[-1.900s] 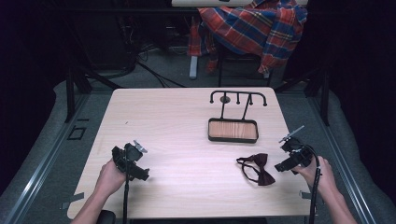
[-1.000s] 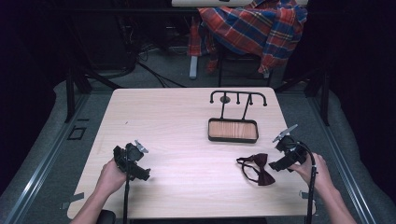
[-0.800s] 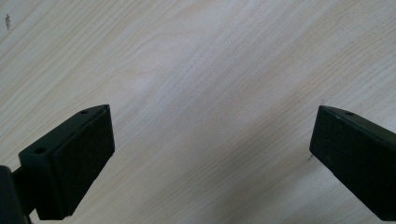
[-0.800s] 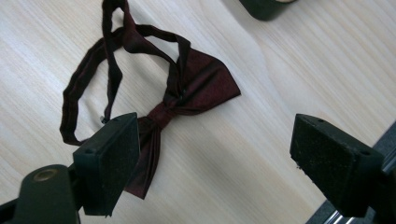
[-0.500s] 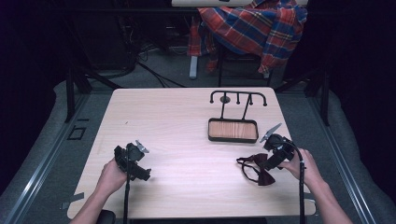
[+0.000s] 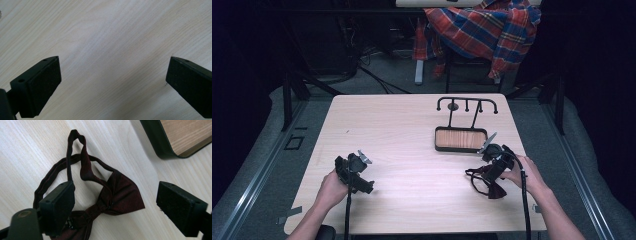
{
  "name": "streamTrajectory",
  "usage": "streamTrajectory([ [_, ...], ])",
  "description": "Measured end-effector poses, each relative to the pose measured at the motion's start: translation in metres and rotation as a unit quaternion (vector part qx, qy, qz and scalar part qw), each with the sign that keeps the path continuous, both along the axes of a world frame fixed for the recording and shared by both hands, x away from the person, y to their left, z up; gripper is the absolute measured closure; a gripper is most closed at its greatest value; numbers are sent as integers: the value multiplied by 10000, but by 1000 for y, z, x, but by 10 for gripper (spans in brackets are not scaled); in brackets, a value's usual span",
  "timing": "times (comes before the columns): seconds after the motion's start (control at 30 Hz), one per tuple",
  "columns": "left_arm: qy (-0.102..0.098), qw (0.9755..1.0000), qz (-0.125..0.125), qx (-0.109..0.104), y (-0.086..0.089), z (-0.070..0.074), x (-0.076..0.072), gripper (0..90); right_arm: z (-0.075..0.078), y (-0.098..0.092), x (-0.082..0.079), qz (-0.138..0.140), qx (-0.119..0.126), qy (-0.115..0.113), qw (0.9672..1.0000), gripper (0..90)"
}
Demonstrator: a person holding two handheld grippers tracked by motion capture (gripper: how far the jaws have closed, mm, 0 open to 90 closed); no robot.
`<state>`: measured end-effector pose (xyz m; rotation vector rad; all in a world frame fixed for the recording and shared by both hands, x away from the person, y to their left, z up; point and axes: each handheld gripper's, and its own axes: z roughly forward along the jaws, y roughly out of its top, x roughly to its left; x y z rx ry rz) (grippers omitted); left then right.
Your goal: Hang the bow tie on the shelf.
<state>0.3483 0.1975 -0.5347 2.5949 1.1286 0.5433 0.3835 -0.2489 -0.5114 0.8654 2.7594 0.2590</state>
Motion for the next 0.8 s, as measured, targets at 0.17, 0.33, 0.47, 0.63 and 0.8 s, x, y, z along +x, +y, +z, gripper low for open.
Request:
streamTrajectory([
  [0.17,-2,10000,3,30,0,-1,0,2,-5,8,4,256,-47,117,9996,317],
  [0.33,8,10000,1,39,0,-1,0,3,-11,13,6,310,-199,136,9992,471],
  [0.47,34,10000,-15,43,0,-1,0,3,-14,14,6,308,-359,170,9987,517],
  [0.63,34,10000,-25,48,0,-1,0,3,-22,17,5,331,-393,159,9986,605],
  [0.8,33,10000,-35,38,0,-1,-1,3,-26,17,5,268,-422,168,9986,749],
])
